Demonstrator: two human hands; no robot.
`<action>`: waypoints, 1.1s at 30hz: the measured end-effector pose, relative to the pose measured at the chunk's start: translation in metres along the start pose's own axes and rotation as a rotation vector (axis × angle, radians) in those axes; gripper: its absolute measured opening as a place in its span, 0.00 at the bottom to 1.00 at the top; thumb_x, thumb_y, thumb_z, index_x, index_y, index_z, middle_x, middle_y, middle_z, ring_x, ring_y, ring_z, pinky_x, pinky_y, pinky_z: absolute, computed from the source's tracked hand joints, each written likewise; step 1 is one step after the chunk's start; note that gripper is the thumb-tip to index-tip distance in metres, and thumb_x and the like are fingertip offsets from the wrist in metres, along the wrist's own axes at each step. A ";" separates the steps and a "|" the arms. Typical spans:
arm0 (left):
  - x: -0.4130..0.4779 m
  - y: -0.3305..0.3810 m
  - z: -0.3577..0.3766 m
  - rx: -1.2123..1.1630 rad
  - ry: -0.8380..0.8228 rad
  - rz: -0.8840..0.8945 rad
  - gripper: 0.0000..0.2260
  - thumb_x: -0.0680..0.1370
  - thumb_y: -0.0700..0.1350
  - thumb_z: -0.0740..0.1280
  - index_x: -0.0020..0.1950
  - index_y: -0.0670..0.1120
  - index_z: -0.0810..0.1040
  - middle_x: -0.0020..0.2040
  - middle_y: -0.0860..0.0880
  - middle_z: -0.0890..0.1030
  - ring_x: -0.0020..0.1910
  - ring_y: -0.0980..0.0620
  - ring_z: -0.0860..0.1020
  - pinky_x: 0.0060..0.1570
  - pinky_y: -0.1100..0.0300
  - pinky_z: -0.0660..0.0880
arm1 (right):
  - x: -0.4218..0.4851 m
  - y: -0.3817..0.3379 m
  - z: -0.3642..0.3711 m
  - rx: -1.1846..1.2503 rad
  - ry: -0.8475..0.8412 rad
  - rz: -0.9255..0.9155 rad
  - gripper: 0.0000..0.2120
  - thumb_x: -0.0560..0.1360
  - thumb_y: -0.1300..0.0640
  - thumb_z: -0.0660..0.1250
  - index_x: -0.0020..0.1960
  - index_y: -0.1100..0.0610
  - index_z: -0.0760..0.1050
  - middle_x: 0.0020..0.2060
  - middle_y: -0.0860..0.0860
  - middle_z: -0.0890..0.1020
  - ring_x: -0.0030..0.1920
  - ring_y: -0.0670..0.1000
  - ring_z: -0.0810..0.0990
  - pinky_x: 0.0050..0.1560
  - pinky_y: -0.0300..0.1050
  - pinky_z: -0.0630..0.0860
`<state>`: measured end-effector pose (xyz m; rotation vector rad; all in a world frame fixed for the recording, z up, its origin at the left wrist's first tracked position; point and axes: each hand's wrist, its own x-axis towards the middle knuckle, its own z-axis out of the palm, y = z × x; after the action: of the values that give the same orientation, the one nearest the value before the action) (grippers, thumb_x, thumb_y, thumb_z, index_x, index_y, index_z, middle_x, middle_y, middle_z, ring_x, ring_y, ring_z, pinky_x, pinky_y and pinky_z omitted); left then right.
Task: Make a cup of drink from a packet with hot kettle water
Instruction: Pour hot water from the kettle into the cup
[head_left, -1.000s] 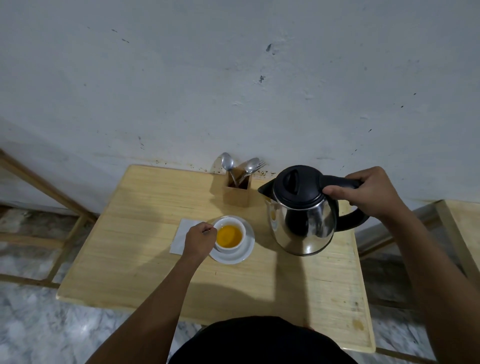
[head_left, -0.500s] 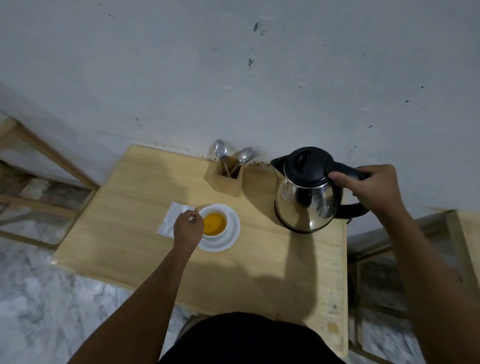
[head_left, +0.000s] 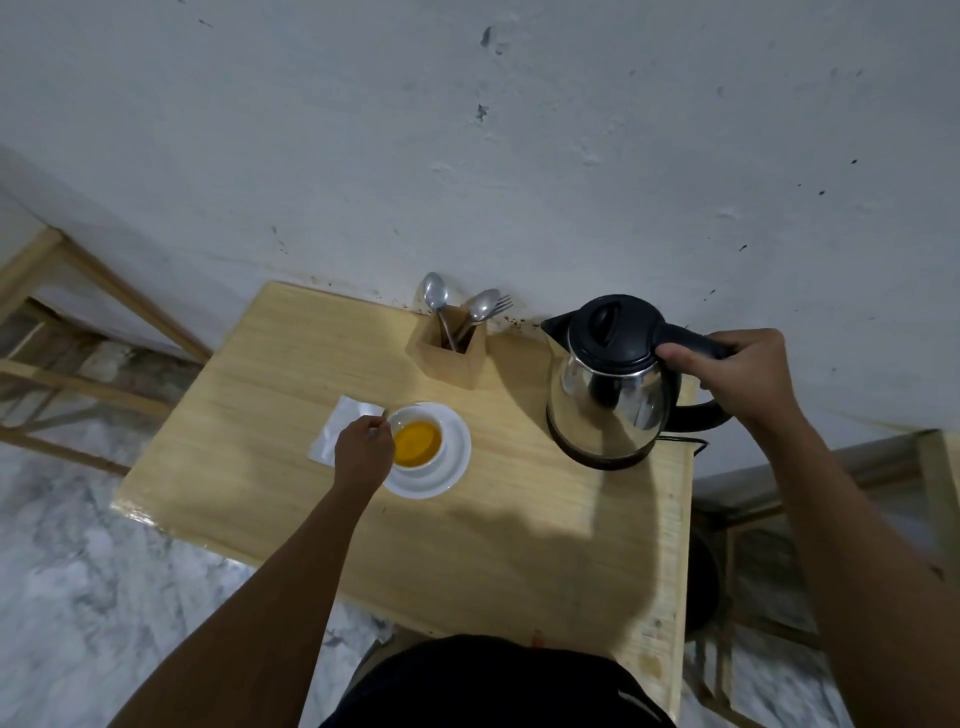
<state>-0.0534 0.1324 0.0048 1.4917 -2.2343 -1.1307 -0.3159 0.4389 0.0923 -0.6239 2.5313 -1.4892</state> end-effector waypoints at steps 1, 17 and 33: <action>0.000 0.000 0.000 0.002 -0.002 -0.005 0.12 0.79 0.40 0.60 0.48 0.35 0.80 0.47 0.36 0.83 0.47 0.40 0.78 0.47 0.57 0.68 | 0.002 0.002 0.000 0.011 -0.004 -0.002 0.44 0.55 0.27 0.74 0.32 0.72 0.75 0.27 0.71 0.74 0.27 0.53 0.71 0.31 0.48 0.68; -0.001 0.000 -0.001 -0.019 -0.027 -0.016 0.12 0.79 0.41 0.60 0.48 0.37 0.81 0.46 0.38 0.82 0.44 0.45 0.76 0.47 0.56 0.68 | 0.008 0.013 -0.008 -0.013 -0.050 -0.112 0.27 0.59 0.35 0.74 0.26 0.59 0.75 0.21 0.56 0.71 0.24 0.46 0.69 0.31 0.41 0.65; 0.000 -0.003 0.002 -0.033 -0.027 -0.013 0.11 0.79 0.41 0.60 0.48 0.36 0.80 0.46 0.37 0.82 0.46 0.43 0.77 0.47 0.56 0.68 | -0.001 0.029 -0.014 0.035 0.030 -0.110 0.42 0.66 0.26 0.64 0.30 0.68 0.79 0.21 0.62 0.77 0.24 0.62 0.77 0.29 0.54 0.75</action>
<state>-0.0527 0.1331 0.0013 1.4883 -2.2153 -1.1924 -0.3279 0.4624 0.0746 -0.7532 2.5245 -1.5859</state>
